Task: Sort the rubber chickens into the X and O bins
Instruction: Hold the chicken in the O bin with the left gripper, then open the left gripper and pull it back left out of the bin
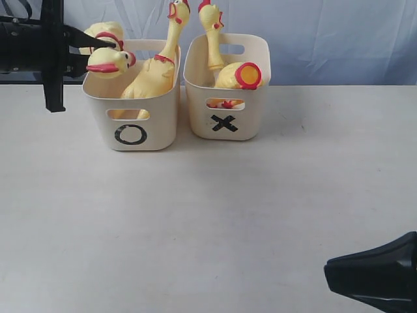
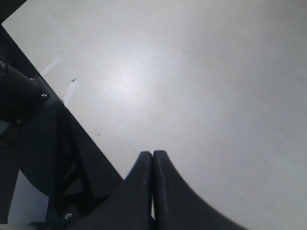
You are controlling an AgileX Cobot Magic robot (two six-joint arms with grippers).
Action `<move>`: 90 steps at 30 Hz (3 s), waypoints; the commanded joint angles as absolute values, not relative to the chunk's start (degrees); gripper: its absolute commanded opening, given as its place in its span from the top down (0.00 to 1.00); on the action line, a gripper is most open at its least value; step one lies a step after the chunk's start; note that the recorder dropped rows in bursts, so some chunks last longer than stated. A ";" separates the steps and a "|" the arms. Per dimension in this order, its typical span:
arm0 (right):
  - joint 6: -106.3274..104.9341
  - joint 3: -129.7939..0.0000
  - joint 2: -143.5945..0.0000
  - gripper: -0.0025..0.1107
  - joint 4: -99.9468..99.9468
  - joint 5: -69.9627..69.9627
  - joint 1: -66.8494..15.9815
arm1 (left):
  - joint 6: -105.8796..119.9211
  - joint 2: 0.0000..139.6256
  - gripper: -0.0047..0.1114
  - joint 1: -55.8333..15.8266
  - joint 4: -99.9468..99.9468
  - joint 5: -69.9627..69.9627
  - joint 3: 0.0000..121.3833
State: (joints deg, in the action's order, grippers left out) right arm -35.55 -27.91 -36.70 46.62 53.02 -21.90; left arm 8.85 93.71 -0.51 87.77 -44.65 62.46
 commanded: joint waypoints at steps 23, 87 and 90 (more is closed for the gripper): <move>-35.99 -27.65 -36.33 0.99 46.92 52.78 -21.96 | 13.29 99.53 0.96 -0.24 93.29 -41.62 62.94; -35.99 -27.65 -36.33 0.99 46.92 52.53 -21.96 | 25.99 100.37 0.68 -1.29 97.68 -42.45 62.94; -35.99 -27.65 -36.33 0.99 46.92 52.53 -21.96 | 25.99 100.37 0.55 -1.29 97.68 -42.34 62.94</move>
